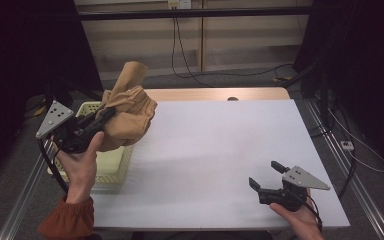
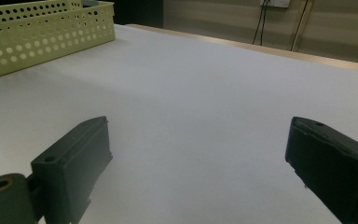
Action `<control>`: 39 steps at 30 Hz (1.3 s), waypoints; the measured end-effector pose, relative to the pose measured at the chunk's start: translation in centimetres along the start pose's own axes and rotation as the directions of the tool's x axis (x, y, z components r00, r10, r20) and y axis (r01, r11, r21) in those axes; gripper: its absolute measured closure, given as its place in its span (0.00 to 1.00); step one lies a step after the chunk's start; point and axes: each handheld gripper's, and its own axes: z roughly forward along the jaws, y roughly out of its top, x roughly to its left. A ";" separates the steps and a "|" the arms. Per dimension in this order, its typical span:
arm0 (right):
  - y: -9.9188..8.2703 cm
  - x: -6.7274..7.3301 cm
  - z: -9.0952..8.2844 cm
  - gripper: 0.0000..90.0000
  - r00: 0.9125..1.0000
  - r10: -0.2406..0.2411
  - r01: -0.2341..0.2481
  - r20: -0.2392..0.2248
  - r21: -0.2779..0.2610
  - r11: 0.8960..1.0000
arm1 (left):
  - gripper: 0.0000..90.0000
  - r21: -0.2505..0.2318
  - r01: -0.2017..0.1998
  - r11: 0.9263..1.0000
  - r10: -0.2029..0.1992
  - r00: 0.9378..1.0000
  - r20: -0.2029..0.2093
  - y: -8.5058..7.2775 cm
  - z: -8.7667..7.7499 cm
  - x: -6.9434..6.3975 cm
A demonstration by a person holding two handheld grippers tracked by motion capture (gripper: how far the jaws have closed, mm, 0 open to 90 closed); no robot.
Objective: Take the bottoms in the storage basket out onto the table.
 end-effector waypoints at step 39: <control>0.0 -0.1 -0.1 0.07 1.000 -0.006 0.006 0.001 -0.004 1.000 | 0.93 0.025 -0.049 0.998 0.046 0.994 0.102 1.0 4.3 -3.1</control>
